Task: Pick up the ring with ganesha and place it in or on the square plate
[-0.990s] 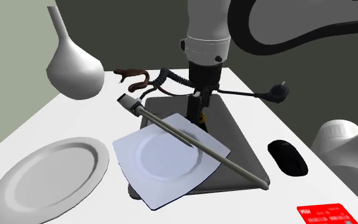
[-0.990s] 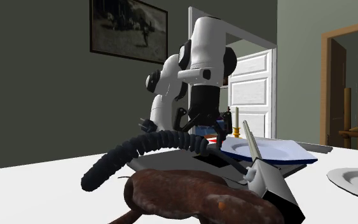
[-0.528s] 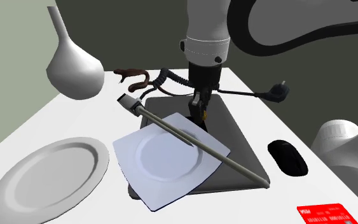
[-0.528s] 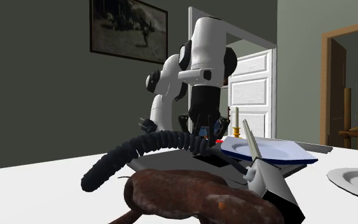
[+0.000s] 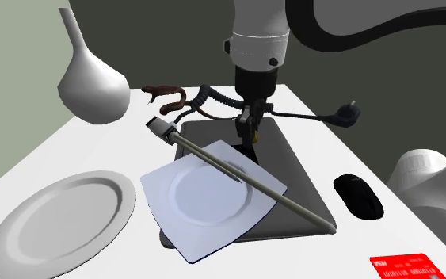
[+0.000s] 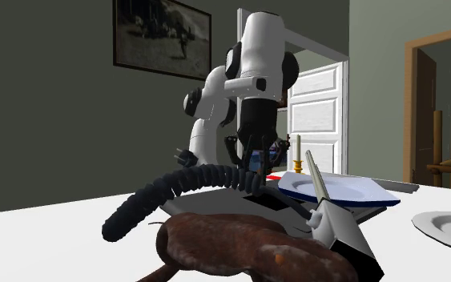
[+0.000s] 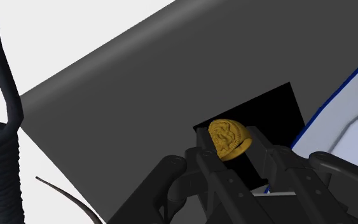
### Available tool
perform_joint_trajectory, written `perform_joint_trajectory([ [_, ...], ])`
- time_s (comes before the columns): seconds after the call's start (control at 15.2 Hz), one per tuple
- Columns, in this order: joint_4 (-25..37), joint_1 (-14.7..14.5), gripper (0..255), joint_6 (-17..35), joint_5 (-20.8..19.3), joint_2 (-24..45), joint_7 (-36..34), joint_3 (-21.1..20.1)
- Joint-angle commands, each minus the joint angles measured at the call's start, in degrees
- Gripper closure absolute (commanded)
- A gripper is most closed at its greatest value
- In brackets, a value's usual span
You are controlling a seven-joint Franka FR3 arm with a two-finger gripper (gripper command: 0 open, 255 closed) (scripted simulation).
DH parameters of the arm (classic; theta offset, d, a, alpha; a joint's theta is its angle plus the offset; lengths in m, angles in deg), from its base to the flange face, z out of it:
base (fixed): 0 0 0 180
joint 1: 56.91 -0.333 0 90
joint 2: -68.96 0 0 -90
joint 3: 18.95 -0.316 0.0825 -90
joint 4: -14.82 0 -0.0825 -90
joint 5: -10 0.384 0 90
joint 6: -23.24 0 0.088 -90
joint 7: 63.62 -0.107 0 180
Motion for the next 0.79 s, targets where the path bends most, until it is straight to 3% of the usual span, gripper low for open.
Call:
perform_joint_trajectory([
  [0.0,1.9,0.1,255,-1.7,-0.2,0.3,0.1,0.2],
  [0.73,12.4,0.8,255,-9.8,-1.2,2.7,-0.1,0.6],
])
